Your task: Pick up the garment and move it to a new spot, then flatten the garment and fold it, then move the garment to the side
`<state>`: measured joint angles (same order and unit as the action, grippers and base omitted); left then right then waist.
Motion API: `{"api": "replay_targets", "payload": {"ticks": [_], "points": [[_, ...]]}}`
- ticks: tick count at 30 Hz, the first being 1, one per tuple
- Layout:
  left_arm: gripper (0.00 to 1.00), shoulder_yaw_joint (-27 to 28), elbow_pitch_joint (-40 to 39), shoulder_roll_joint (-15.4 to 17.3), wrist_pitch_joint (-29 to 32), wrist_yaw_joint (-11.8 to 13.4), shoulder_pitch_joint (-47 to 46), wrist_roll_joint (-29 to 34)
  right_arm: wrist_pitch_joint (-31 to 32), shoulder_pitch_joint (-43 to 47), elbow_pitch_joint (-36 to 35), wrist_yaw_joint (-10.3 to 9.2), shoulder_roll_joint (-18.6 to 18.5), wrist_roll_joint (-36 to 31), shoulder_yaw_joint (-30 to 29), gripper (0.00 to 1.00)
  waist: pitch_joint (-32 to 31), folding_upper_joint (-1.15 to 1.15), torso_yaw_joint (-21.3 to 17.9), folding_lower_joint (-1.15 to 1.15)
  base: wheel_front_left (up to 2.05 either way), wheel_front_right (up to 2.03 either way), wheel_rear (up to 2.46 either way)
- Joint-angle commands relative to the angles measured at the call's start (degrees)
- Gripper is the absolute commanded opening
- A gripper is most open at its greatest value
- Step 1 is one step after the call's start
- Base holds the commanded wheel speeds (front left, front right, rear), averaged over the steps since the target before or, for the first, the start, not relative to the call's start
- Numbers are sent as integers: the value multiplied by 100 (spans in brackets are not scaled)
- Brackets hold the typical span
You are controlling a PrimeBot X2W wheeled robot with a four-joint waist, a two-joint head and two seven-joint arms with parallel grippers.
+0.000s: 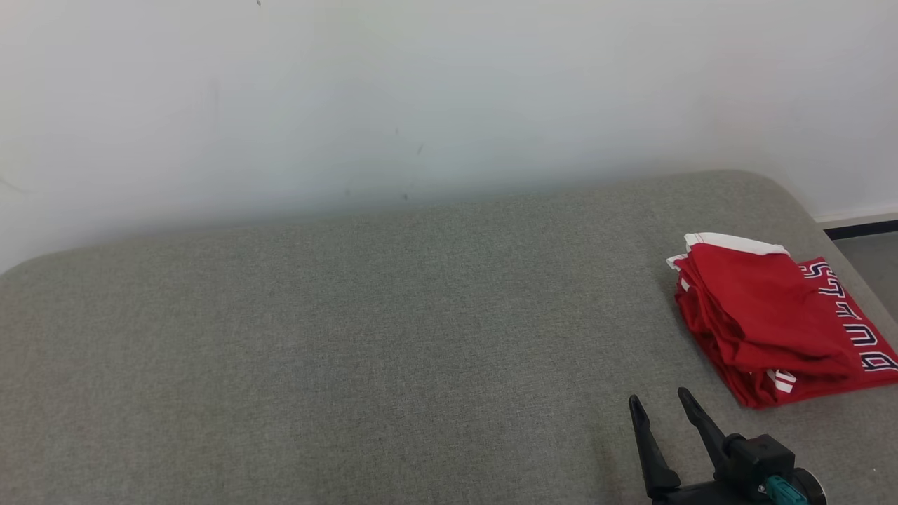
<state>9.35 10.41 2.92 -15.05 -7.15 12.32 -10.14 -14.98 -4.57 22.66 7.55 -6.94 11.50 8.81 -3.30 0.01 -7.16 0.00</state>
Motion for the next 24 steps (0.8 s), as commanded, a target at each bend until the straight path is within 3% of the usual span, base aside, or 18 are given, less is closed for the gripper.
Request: {"api": "replay_targets", "payload": {"ticks": [1, 24], "points": [[100, 7, -1, -6, -15, -31, -38, 9, -24, 59, -14, -16, 12, -14, -9, 100, -3, -1, -5, 0, 0, 0, 0], [100, 40, 1, -6, -15, -30, -60, -27, -24, 79, -57, -16, 94, -4, 18, 100, -1, -1, -8, 0, 0, 0, 0]]}}
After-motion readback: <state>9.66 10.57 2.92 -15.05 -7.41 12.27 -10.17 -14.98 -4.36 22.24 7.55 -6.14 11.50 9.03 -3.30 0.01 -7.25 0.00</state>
